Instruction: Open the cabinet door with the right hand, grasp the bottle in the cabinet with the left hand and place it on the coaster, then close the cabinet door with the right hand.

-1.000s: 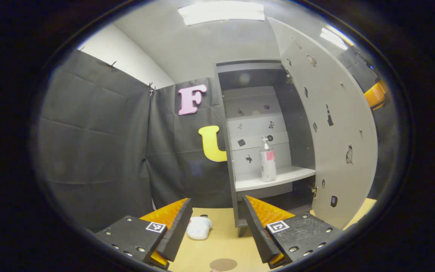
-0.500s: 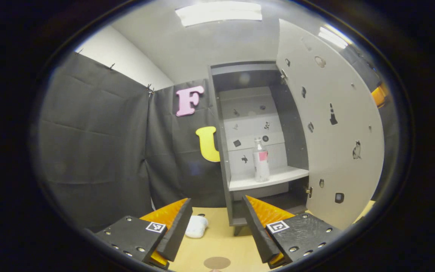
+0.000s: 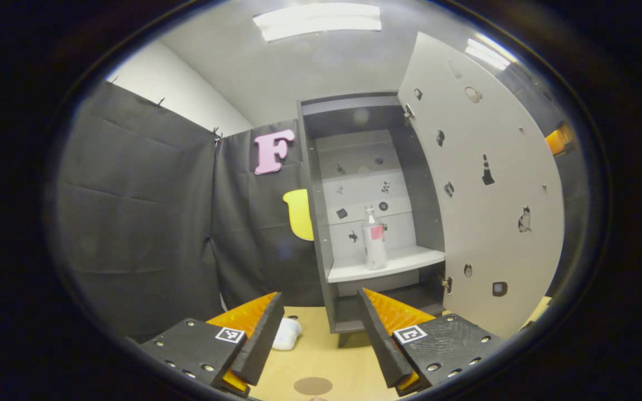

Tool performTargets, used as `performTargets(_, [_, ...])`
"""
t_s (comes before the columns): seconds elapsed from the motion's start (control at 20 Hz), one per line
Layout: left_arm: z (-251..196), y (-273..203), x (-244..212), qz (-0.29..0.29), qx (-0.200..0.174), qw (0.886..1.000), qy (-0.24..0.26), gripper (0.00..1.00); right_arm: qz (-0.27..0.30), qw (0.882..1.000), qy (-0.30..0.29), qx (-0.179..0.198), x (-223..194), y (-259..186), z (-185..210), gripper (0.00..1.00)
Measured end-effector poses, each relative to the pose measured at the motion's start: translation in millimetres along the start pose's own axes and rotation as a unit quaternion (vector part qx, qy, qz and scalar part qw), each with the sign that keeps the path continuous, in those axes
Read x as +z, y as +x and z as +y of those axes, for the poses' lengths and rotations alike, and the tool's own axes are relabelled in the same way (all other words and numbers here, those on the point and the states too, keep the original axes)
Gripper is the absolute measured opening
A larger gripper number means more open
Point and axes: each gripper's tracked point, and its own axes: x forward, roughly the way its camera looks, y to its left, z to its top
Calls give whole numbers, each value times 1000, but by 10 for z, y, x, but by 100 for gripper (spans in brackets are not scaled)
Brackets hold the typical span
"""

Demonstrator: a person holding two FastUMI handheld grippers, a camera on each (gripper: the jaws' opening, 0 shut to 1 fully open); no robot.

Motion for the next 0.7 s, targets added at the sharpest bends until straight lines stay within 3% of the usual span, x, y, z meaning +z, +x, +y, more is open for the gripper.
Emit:
performTargets(0.1, [-106,55,98,-6,-11,1000,-16,80,1,1000,-2,-3,-12,-162,-90,16])
performTargets(0.3, [-273,249,332,-10,-44,998,-33,80,-9,998,-10,-60,-31,-413,-474,18])
performTargets(0.35, [-301,320,363,-8,-50,998,-30,80,-9,998,-3,-62,-57,-424,-503,25])
performTargets(0.5, [-417,543,479,-10,-71,997,-21,80,-14,997,13,-78,-123,-460,-640,88])
performTargets(0.55, [-451,629,524,-12,-79,997,-23,80,-16,996,12,-89,-159,-443,-710,100])
performTargets(0.7, [-565,938,597,-16,-104,994,-40,81,-17,991,15,-130,-247,-494,-874,98])
